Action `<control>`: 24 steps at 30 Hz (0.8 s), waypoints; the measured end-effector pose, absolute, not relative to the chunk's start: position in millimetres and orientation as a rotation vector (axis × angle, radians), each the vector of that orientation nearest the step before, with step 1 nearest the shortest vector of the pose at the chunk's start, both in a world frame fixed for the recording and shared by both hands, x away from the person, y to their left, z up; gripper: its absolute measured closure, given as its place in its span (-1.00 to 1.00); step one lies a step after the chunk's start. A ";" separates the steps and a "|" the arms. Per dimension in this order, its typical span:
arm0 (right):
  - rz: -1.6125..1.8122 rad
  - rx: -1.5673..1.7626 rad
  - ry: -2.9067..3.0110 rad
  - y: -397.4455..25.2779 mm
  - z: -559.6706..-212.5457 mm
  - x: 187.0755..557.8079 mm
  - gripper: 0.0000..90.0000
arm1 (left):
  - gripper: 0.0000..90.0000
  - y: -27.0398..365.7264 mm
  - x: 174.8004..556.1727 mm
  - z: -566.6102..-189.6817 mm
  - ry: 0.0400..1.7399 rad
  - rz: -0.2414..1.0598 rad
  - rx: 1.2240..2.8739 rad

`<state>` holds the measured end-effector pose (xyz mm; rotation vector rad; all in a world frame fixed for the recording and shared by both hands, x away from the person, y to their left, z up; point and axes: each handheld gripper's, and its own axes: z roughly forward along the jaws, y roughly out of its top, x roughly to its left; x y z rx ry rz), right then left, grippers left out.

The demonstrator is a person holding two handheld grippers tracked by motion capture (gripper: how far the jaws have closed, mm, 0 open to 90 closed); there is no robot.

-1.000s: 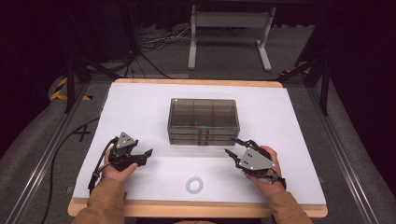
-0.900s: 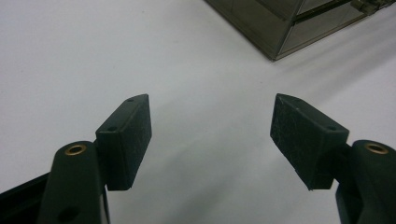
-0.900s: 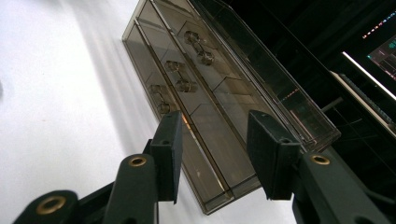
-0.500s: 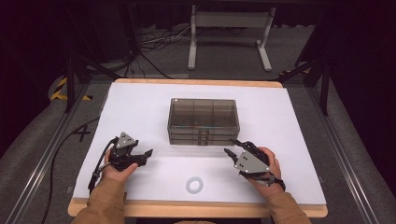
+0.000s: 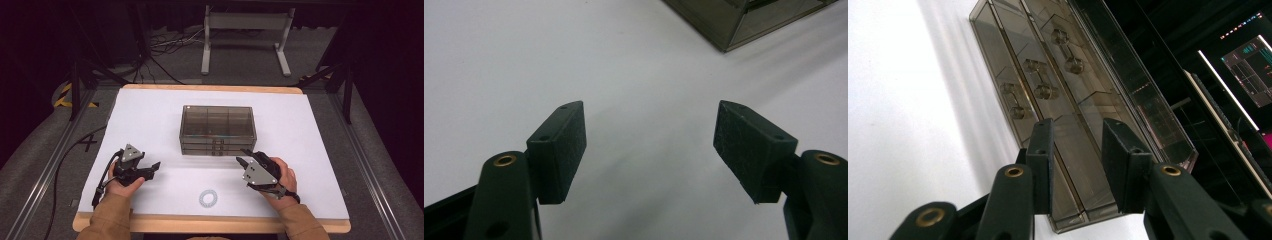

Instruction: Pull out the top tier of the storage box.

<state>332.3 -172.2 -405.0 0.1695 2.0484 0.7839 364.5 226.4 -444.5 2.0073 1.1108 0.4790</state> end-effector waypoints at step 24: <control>0.586 0.079 2.024 -135.4 -404.5 334.9 0.57 | -0.33 232.8 359.4 -446.1 1.135 0.493 2.005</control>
